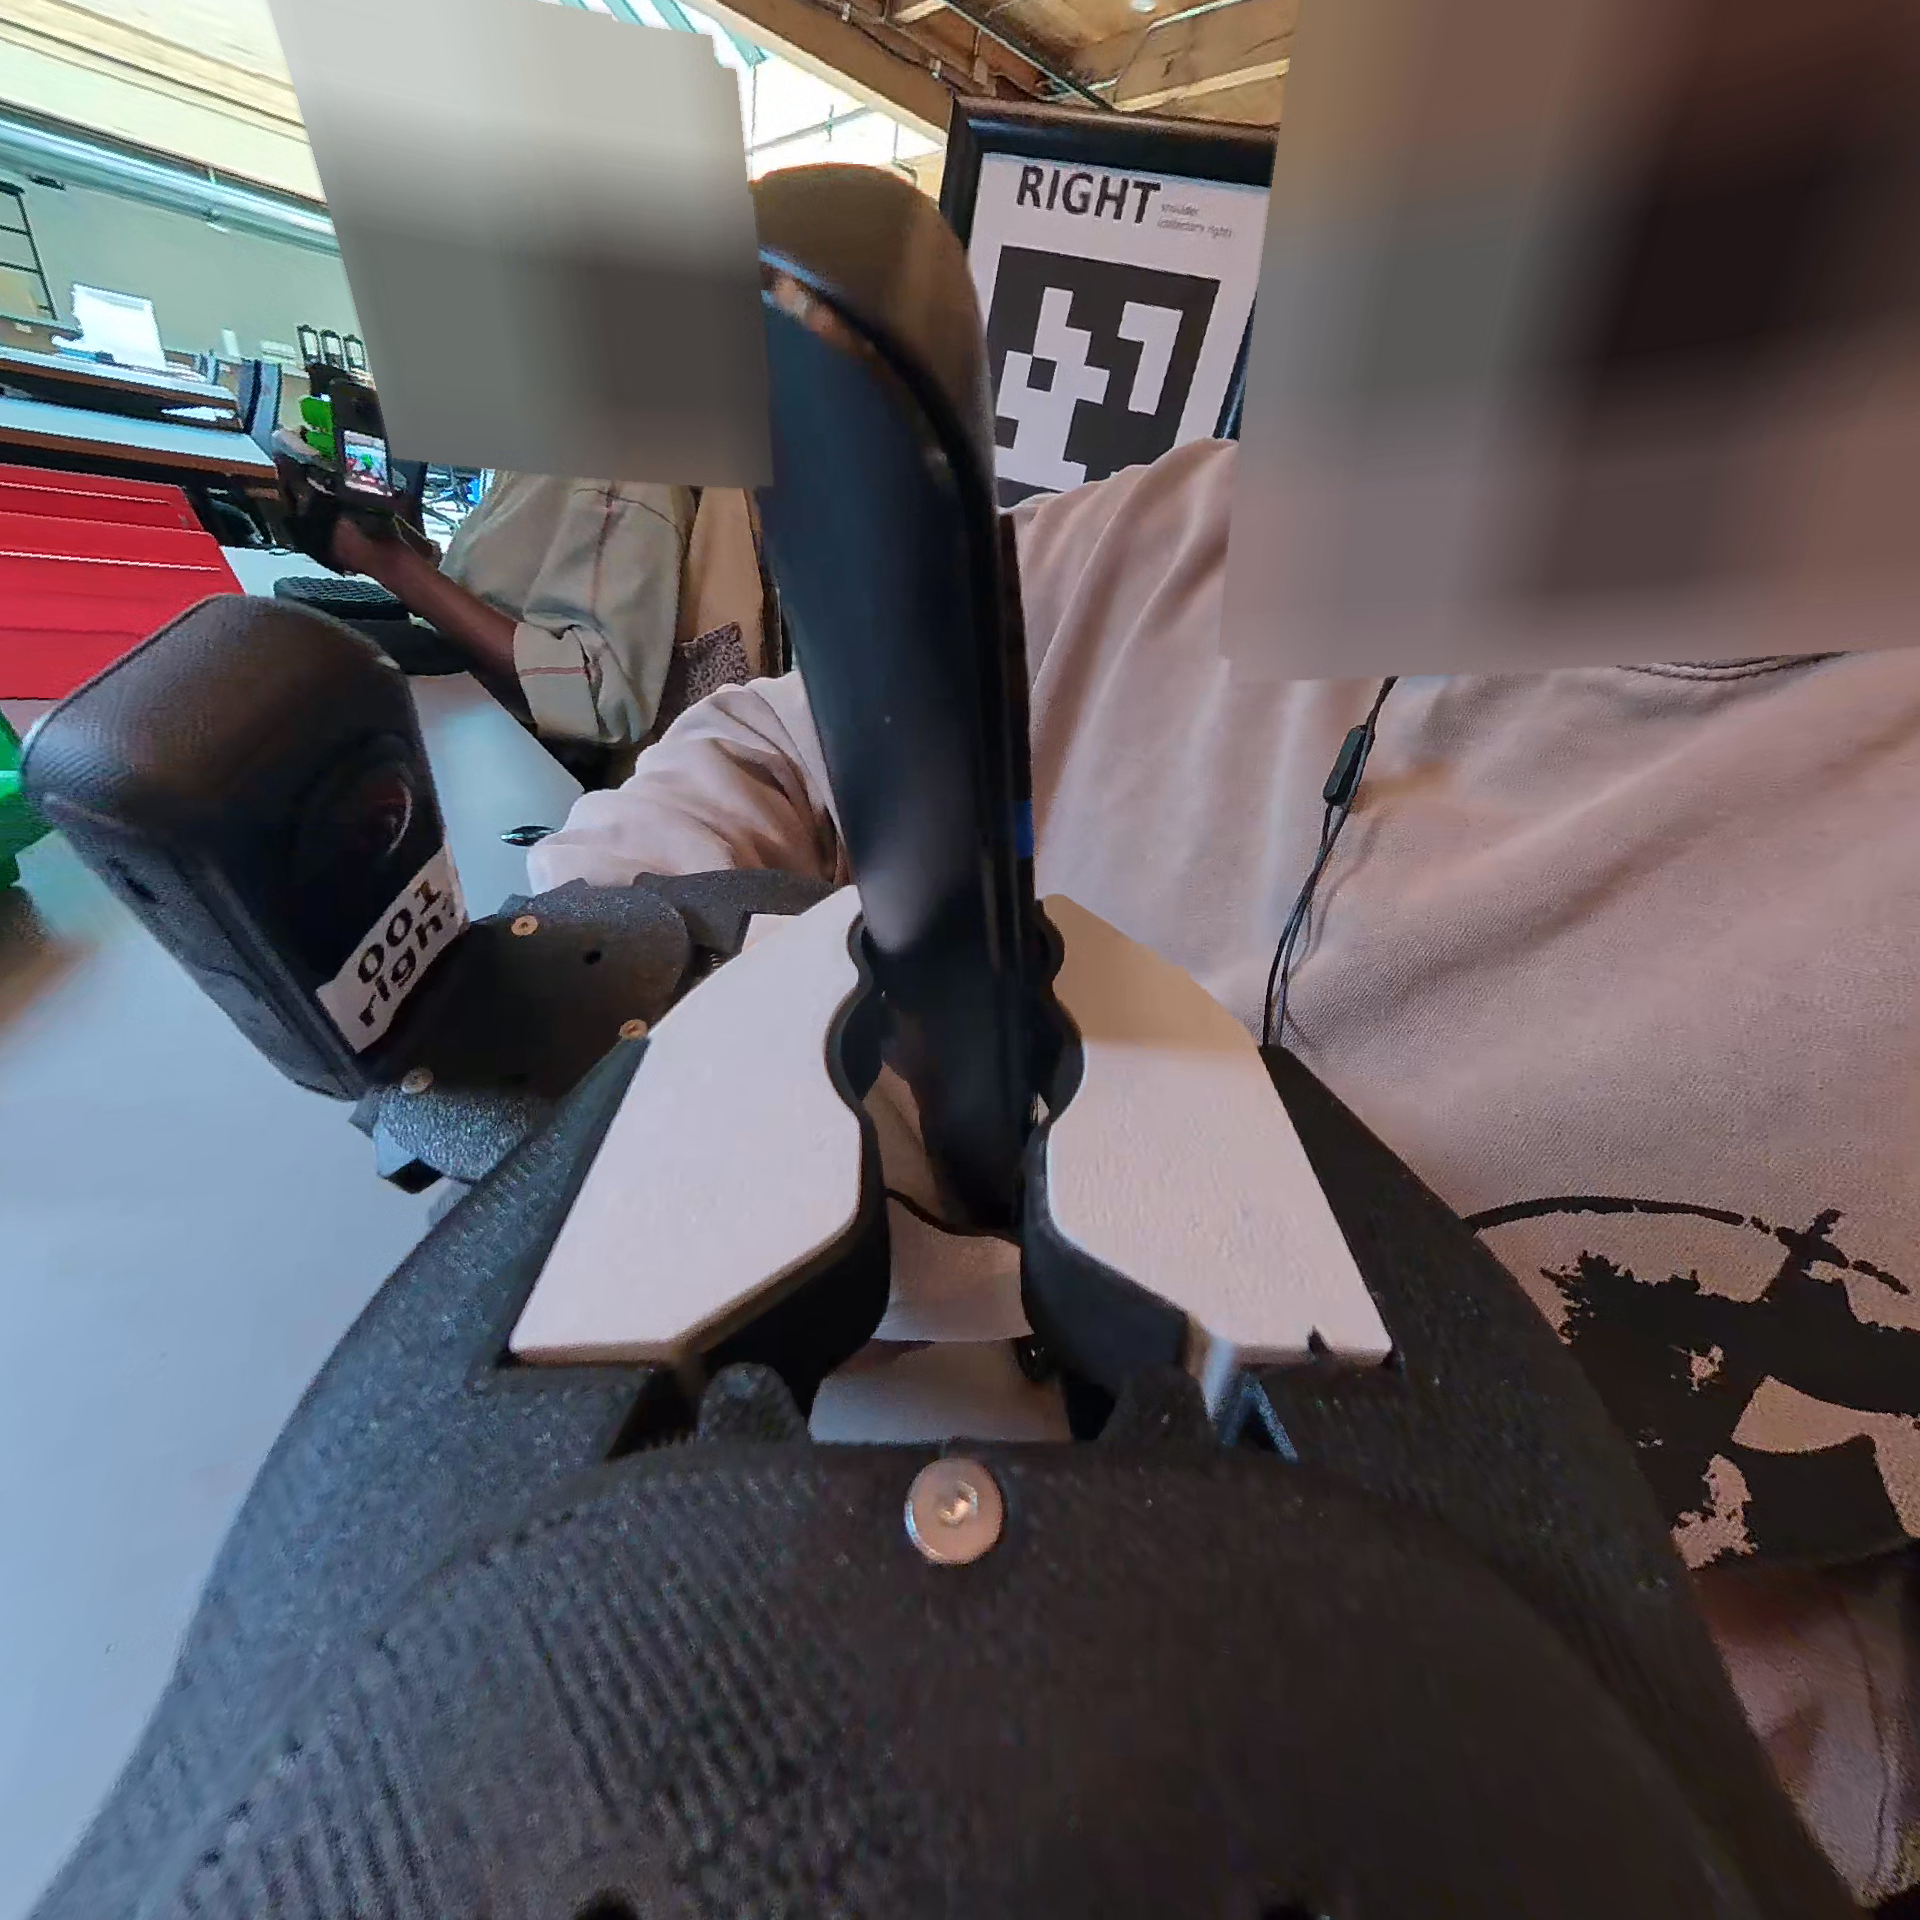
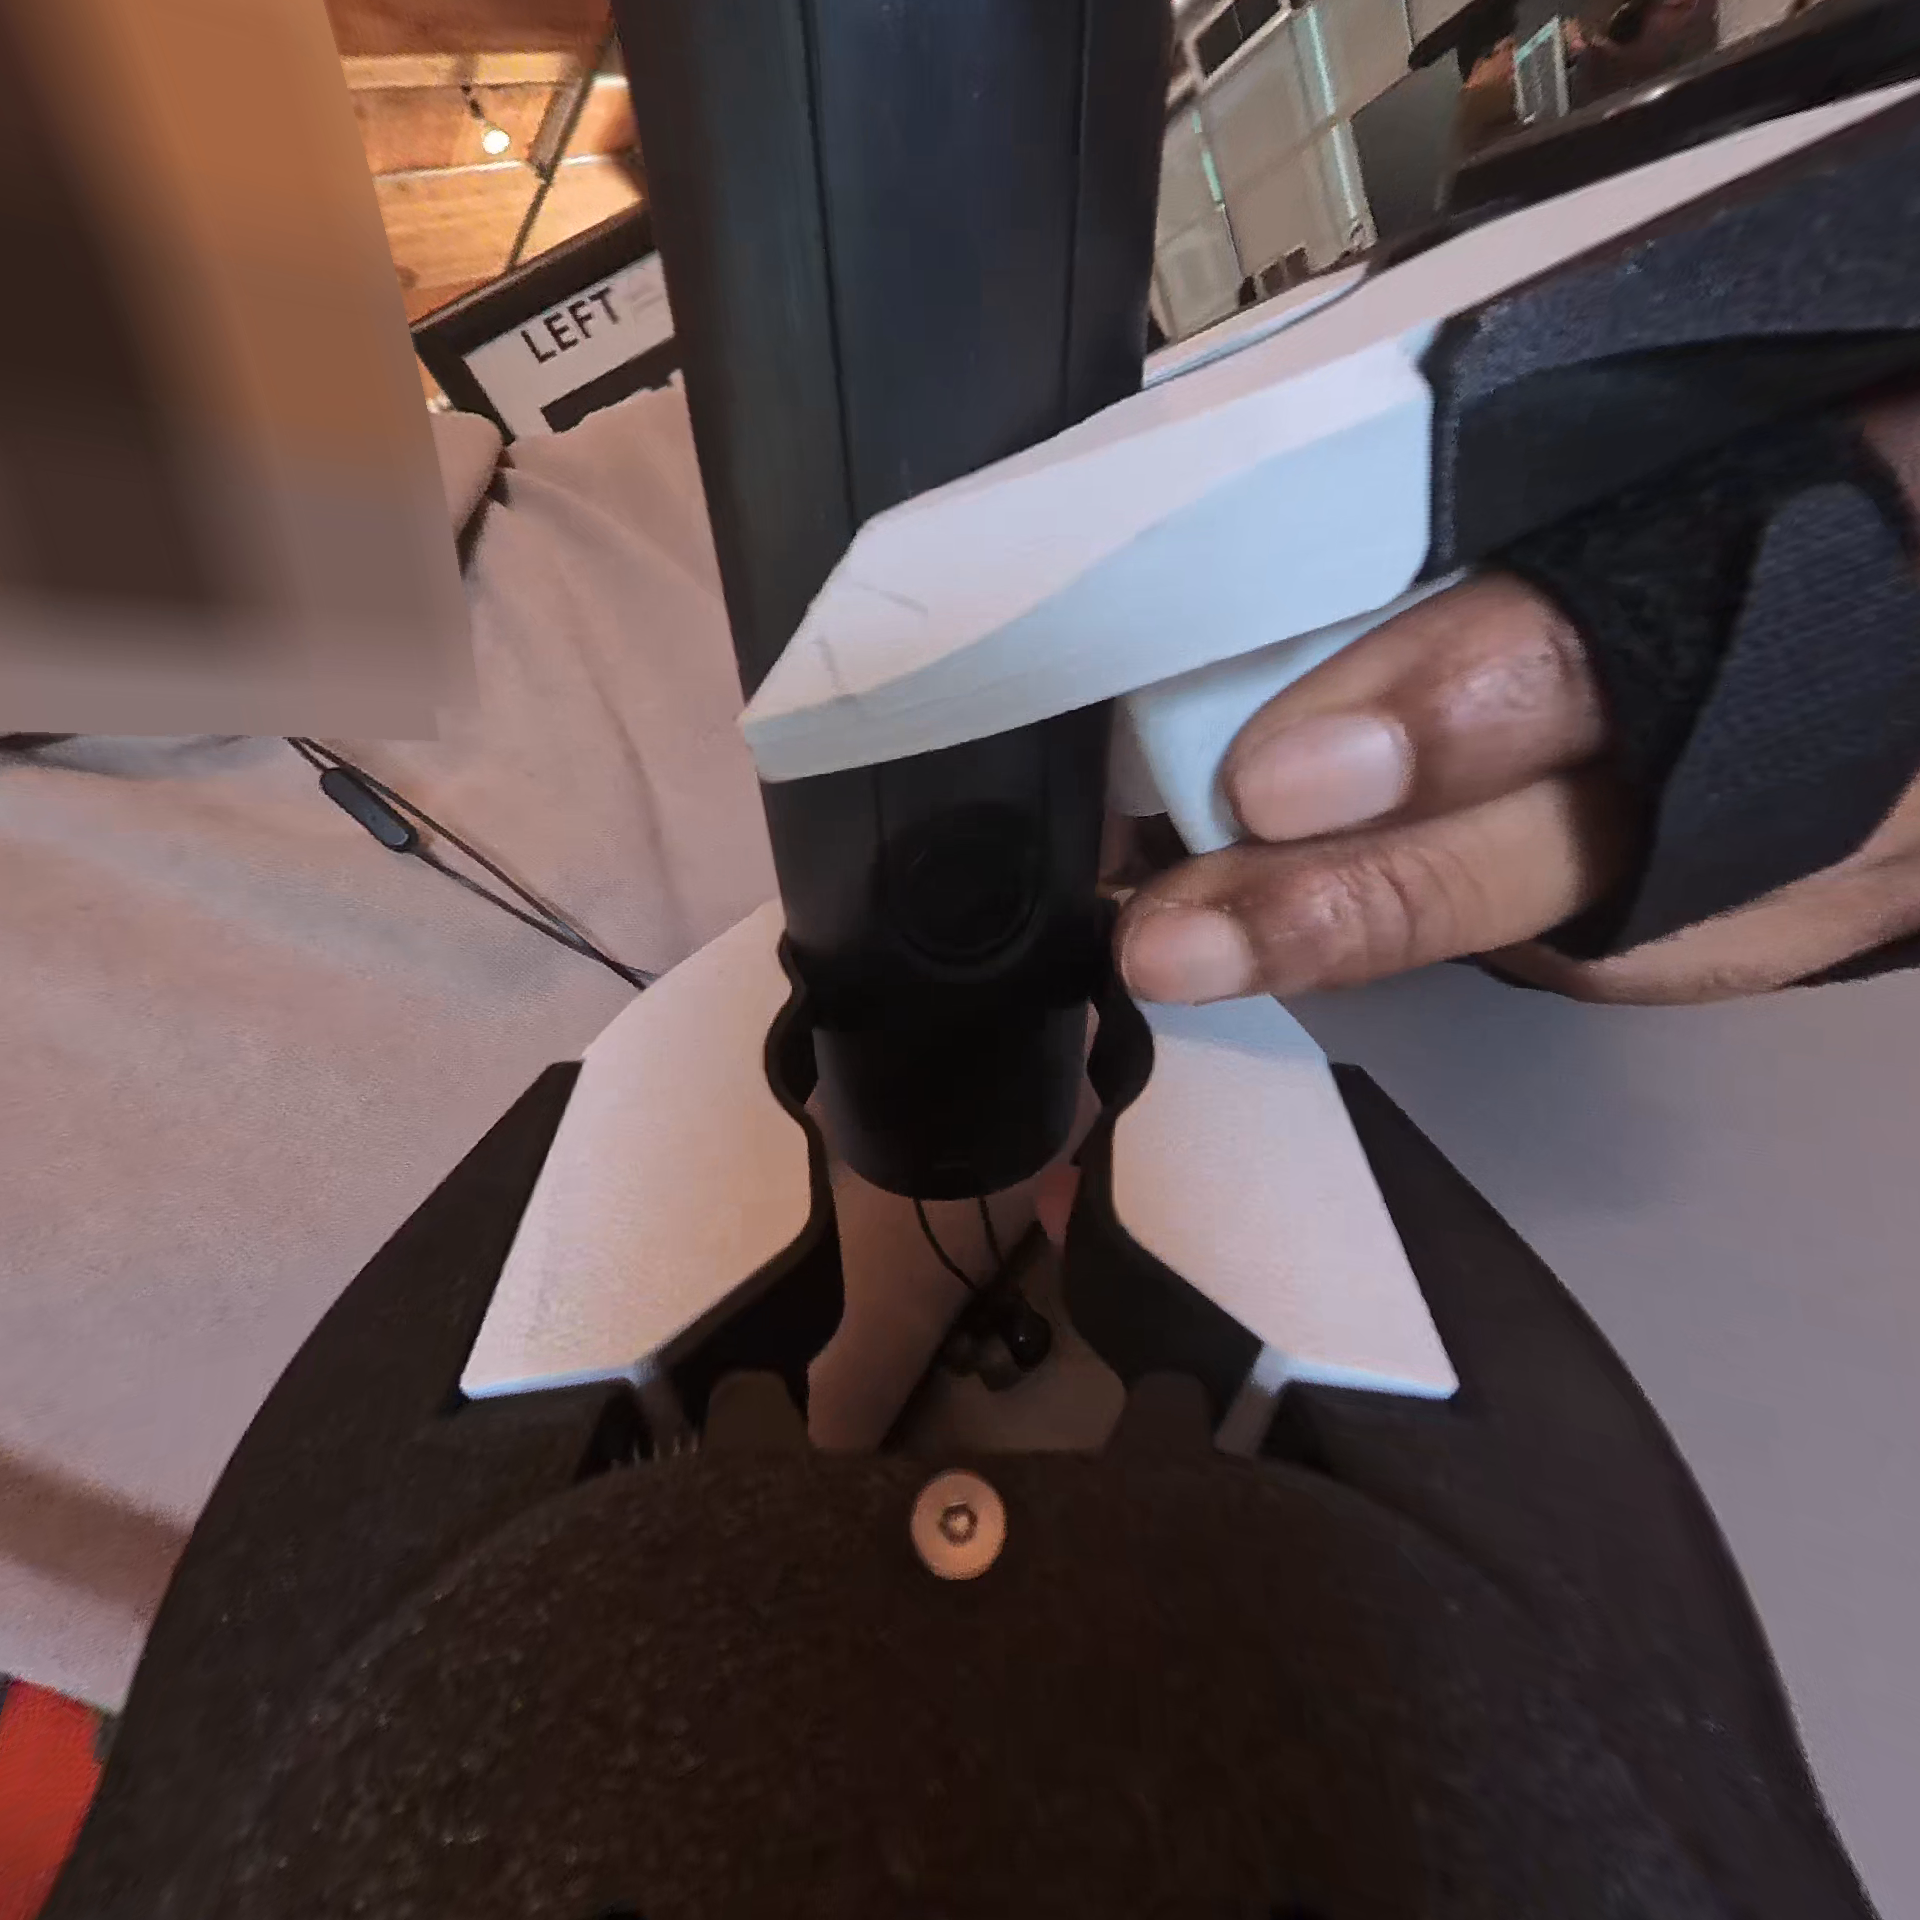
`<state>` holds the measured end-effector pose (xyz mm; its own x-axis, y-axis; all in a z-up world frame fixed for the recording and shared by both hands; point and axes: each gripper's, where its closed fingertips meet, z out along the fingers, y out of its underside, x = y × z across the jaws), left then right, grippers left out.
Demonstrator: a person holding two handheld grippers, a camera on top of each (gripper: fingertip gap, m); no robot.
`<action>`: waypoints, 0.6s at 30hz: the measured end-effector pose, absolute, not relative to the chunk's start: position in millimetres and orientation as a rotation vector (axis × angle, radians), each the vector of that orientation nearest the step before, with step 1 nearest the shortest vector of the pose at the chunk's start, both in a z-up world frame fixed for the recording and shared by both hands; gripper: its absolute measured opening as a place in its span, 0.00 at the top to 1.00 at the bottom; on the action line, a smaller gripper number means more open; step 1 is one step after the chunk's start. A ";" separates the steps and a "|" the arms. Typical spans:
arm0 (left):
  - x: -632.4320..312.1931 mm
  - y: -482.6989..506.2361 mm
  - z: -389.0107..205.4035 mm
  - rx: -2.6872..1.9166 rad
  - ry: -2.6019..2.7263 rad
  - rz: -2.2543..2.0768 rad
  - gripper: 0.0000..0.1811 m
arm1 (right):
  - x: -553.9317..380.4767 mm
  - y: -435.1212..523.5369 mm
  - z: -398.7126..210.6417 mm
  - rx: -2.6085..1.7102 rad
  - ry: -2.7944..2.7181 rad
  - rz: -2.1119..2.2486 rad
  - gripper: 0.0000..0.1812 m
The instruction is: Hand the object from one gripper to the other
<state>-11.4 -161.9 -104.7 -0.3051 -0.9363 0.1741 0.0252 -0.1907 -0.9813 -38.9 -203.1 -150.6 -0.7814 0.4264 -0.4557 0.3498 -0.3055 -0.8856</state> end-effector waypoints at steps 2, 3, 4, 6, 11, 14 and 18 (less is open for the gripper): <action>-14.8 -151.2 -102.2 -1.182 1.227 -1.582 0.85 | -46.3 -192.4 -148.7 -1.067 -1.761 2.204 0.72; -16.8 -141.6 -101.4 -1.215 1.173 -1.538 0.84 | -52.8 -182.1 -148.8 -1.098 -1.718 2.104 0.72; -19.7 -129.5 -100.8 -1.250 1.106 -1.471 0.81 | -59.4 -168.4 -149.0 -1.131 -1.667 1.985 0.72; -29.0 -101.1 -99.0 -1.321 0.948 -1.296 0.76 | -72.5 -131.0 -149.8 -1.237 -1.514 1.726 0.72; -47.3 -54.9 -102.6 -1.450 0.715 -0.912 0.71 | -83.2 -65.2 -177.7 -1.479 -1.349 1.135 0.72; -43.1 -53.6 -111.9 -1.496 0.761 -0.817 0.75 | -86.3 -64.8 -186.9 -1.506 -1.353 1.043 0.72; -44.6 -50.9 -114.9 -1.527 0.777 -0.745 0.76 | -84.4 -54.5 -188.3 -1.515 -1.324 0.930 0.72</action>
<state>-44.6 -50.9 -114.9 0.5707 -0.8208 0.0234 -0.0589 -0.0693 -0.9959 -84.4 -54.5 -188.3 0.1460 0.9891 0.0177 0.3186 -0.0301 -0.9474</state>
